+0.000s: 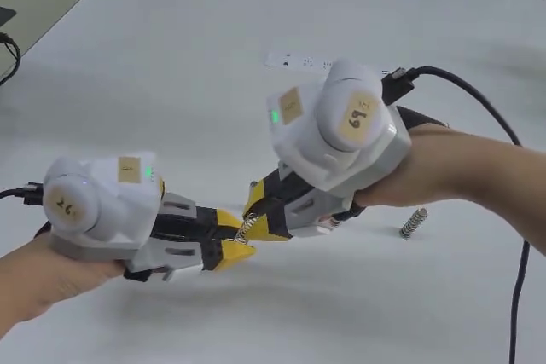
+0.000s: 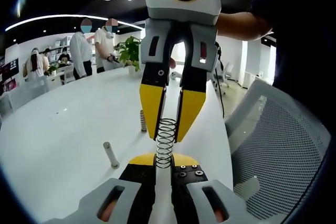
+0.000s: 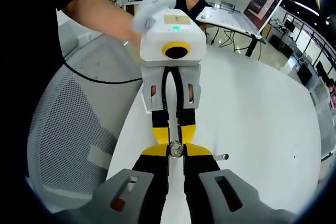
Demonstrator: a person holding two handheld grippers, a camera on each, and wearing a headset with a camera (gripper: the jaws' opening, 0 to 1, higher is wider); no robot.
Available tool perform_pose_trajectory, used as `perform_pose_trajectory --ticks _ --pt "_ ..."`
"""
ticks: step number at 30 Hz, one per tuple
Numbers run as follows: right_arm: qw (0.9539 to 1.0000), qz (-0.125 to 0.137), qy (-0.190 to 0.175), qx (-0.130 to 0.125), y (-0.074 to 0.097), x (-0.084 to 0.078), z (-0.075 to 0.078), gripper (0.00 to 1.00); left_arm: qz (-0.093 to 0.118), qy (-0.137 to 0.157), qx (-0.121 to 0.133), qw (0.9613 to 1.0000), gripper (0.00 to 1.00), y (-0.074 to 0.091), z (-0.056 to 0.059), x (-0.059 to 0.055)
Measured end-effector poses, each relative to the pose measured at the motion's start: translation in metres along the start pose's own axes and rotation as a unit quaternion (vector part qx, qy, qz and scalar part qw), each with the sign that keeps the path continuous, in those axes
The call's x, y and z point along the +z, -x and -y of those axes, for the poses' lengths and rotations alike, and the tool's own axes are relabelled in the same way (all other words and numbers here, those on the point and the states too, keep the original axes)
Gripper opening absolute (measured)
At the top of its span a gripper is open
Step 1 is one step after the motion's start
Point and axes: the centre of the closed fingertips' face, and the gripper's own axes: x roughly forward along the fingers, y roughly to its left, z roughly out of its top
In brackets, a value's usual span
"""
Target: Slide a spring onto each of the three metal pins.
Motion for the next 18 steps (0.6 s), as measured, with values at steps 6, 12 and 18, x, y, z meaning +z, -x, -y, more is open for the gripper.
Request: perform_pose_trajectory --ticks 6,12,18 --pt "0.9997 -0.02 0.006 0.008 -0.002 0.0001 -0.0002 0.07 -0.003 0.004 0.004 1.0 0.02 -0.0019 0.0003 -0.0009" --pt "0.9995 -0.029 0.012 0.009 -0.0023 0.0008 0.0 0.07 -0.004 0.009 0.007 0.9999 0.02 -0.0011 -0.0007 -0.0013" --pt "0.9995 -0.028 0.008 0.01 -0.0019 0.001 0.0004 0.07 -0.003 0.016 0.007 0.9998 0.03 -0.0006 -0.0015 -0.0004"
